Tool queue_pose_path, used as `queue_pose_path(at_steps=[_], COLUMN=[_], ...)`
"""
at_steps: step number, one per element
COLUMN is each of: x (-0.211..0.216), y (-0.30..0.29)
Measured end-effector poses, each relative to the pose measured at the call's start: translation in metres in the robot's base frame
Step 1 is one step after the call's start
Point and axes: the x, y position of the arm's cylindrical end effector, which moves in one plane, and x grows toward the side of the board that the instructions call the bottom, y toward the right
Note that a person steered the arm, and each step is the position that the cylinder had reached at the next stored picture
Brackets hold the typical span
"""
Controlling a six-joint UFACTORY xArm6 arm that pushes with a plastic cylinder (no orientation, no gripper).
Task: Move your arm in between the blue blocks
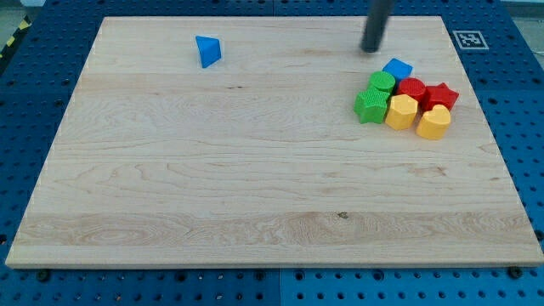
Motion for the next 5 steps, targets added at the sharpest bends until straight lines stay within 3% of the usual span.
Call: queue_pose_path(at_steps=[1, 5], x=[-0.003, 0.032], y=[-0.084, -0.097])
